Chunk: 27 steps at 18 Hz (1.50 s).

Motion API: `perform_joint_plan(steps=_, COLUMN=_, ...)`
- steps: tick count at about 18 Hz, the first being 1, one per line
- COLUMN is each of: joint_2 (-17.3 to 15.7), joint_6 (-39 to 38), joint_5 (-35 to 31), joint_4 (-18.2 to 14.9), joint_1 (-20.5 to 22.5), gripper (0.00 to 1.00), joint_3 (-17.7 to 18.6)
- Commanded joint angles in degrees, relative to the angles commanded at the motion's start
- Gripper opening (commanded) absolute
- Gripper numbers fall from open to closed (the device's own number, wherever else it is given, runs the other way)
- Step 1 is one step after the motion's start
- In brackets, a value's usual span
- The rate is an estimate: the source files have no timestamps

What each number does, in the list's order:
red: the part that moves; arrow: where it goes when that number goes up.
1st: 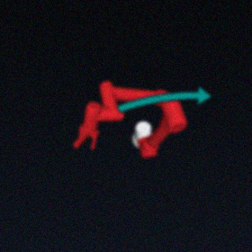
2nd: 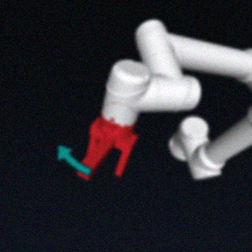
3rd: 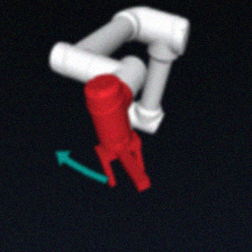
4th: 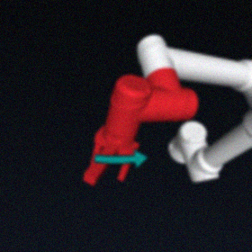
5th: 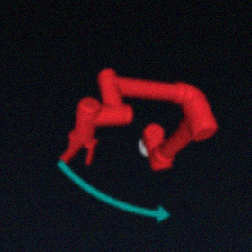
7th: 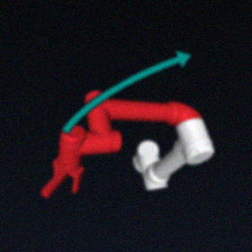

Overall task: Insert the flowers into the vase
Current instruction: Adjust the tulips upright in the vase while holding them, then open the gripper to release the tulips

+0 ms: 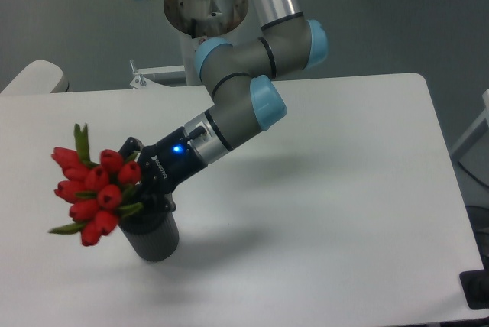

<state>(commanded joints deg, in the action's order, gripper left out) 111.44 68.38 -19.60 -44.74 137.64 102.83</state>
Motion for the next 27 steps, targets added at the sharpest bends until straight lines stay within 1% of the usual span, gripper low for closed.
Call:
perform_joint_plan(steps=1, joint_2=-0.1, joint_6=-0.2, joint_5=0.0, joint_4=0.0, joint_1=0.1, gripper=0.77, joint_3=0.0)
perform_joint_plan(steps=2, joint_2=-0.1, joint_6=-0.3, joint_5=-0.1, joint_4=-0.1, joint_1=0.3, gripper=0.92, joint_3=-0.1)
perform_joint_plan(steps=3, joint_2=-0.1, joint_6=-0.5, joint_5=0.0, joint_4=-0.1, joint_1=0.4, gripper=1.0, joint_3=-0.1)
perform_joint_plan(steps=14, joint_2=0.3, joint_6=0.3, joint_5=-0.5, joint_4=0.0, joint_1=0.5, gripper=1.0, joint_3=0.1)
perform_joint_plan(steps=17, joint_2=0.3, joint_6=1.1, joint_5=-0.8, joint_4=0.2, joint_1=1.7, gripper=1.0, joint_3=0.1)
perform_joint_plan(steps=20, joint_2=-0.3, joint_6=3.7, joint_5=-0.9, joint_4=0.2, joint_1=2.9, gripper=1.0, joint_3=1.6)
perform_joint_plan(steps=27, joint_2=-0.5, joint_6=5.4, joint_5=-1.2, joint_4=0.2, joint_1=3.6, gripper=1.0, joint_3=3.0)
